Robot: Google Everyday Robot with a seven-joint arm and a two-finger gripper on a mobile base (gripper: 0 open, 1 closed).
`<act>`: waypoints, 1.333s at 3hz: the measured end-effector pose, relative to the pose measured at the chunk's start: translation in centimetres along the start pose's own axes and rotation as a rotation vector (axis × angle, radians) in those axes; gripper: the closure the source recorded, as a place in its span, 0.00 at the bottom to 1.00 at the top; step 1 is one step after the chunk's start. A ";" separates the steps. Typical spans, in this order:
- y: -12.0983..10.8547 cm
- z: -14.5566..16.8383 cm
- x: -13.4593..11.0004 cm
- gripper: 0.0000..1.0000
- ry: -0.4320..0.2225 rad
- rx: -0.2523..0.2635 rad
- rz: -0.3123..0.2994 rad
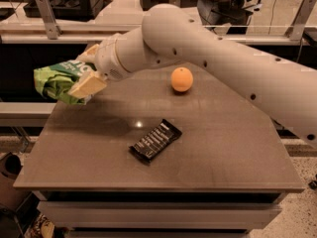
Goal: Pick green rice chip bag
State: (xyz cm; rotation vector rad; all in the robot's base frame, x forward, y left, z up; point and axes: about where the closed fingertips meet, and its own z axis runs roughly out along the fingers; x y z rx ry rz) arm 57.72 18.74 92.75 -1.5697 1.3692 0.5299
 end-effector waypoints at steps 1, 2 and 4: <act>-1.3 -1.4 -0.7 1.00 -0.004 0.017 -0.007; -2.3 -2.9 -1.5 1.00 -0.002 0.037 -0.012; -3.2 -5.1 -3.1 1.00 0.003 0.063 -0.035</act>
Offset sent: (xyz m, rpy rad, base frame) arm 0.0165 -0.0342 0.0521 0.0143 -0.0461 -0.0476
